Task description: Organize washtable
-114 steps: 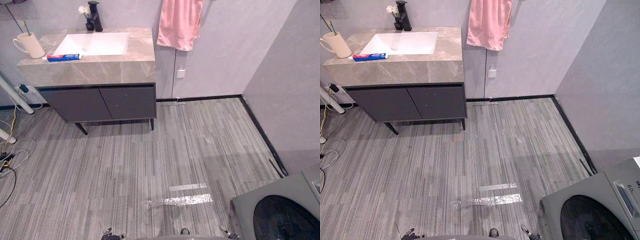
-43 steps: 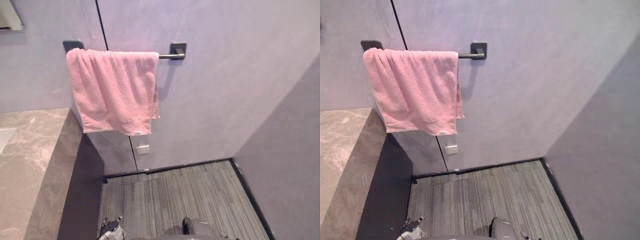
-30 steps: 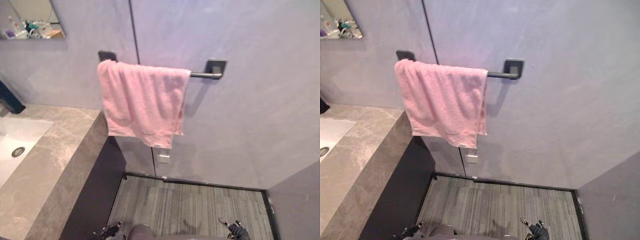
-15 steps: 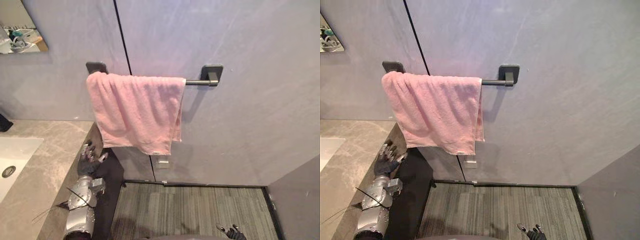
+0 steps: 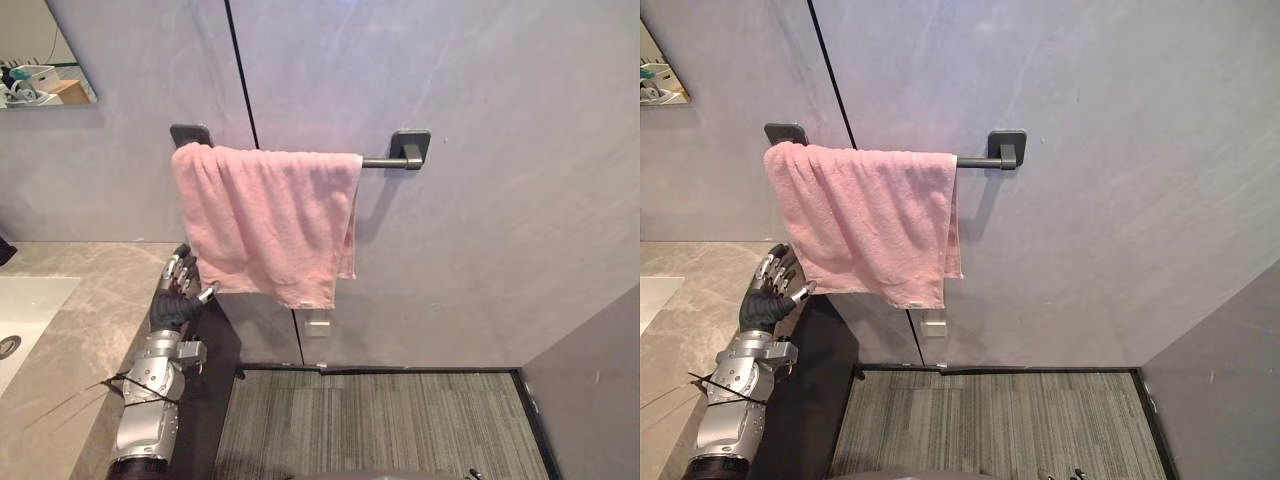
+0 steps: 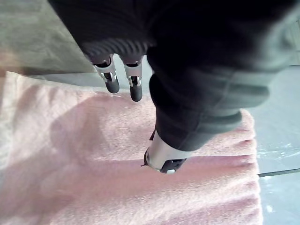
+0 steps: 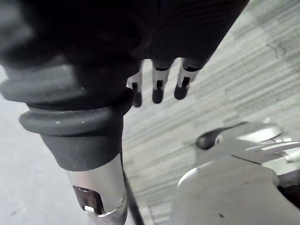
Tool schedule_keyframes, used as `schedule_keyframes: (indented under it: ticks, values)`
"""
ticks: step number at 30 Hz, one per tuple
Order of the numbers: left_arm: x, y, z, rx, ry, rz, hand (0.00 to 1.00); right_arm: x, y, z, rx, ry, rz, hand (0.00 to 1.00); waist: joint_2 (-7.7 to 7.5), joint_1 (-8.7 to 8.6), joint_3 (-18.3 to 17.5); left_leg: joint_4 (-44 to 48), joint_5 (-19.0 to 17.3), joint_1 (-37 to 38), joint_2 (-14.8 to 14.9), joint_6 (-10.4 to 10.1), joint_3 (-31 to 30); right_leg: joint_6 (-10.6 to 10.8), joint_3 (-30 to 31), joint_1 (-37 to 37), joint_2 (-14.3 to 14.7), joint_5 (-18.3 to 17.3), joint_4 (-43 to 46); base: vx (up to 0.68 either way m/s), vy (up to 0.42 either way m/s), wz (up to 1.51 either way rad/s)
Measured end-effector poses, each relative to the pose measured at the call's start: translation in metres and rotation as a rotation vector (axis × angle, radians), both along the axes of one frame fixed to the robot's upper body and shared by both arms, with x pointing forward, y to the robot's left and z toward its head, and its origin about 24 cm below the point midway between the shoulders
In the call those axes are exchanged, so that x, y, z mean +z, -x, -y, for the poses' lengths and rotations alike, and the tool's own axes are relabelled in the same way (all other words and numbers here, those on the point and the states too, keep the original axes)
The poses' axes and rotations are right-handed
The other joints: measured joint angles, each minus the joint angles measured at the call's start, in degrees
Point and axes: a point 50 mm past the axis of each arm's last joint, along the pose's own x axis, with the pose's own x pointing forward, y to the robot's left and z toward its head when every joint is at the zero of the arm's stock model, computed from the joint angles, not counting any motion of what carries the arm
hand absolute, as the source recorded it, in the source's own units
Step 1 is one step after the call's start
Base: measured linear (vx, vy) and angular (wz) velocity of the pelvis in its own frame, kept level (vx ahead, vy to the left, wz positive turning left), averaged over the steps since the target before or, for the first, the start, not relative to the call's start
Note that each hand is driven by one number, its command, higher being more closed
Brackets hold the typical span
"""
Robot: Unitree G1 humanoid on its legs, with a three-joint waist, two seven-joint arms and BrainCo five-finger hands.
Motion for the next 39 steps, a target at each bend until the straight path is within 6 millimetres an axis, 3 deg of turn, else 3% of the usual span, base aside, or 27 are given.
schedule_keyframes:
  ticks: [13,17,23,28,32,37,39]
  values:
    - [0.055,0.014,0.002,0.228,-0.085,0.307,0.0,-0.002,0.002,-0.004,0.023,-0.002,-0.024,0.0,-0.38,0.38,0.2,0.0,0.0,0.2,0.0,0.0,-1.9,0.0,1.3,2.0,0.2,0.0,-0.8,0.02,-0.012,0.07]
    - [0.063,0.017,-0.008,0.285,-0.095,0.343,0.0,-0.002,0.003,-0.005,0.034,-0.004,-0.026,0.0,-0.43,0.27,0.3,-0.4,-0.1,-0.1,-0.1,-0.1,-2.0,0.1,2.4,2.0,0.2,-0.3,-0.7,-0.07,-0.012,-0.01]
    - [0.076,-0.005,-0.034,0.274,-0.242,0.3,0.0,0.0,-0.001,-0.005,0.072,0.007,-0.007,0.0,-0.69,0.15,0.5,-0.4,0.2,-0.4,0.2,-0.3,-2.3,-0.2,2.4,0.9,0.5,-0.6,-0.9,-0.06,-0.02,0.02]
    - [0.079,-0.018,-0.041,0.275,-0.261,0.282,0.0,0.0,-0.001,-0.006,0.073,0.006,-0.006,0.0,-1.39,0.06,1.1,-0.4,0.2,-1.4,0.1,-0.3,-2.2,0.1,2.5,0.2,0.4,-0.3,-1.7,0.02,-0.004,0.0]
    - [0.074,-0.031,-0.046,0.248,-0.241,0.219,0.0,0.0,-0.005,-0.005,0.074,0.008,0.005,0.0,-2.07,-1.12,1.8,0.0,0.2,-2.0,0.0,-0.3,-1.7,-0.2,2.6,0.2,0.5,0.0,-2.2,0.09,-0.01,-0.01]
    - [0.09,-0.053,-0.042,0.136,-0.258,0.22,0.0,0.002,-0.012,-0.004,0.08,0.014,0.026,0.0,-1.07,-1.34,3.8,0.0,0.2,-3.0,0.2,-0.3,-0.3,-1.3,4.1,-1.4,0.7,1.2,-2.5,0.02,-0.003,-0.13]
    - [0.091,-0.053,-0.045,0.14,-0.225,0.227,0.0,0.002,-0.011,-0.003,0.08,0.017,0.026,0.0,-0.51,-1.22,4.2,0.0,0.2,-3.4,0.2,-0.3,0.0,-1.3,4.6,-2.1,0.7,1.4,-2.5,-0.01,-0.003,-0.13]
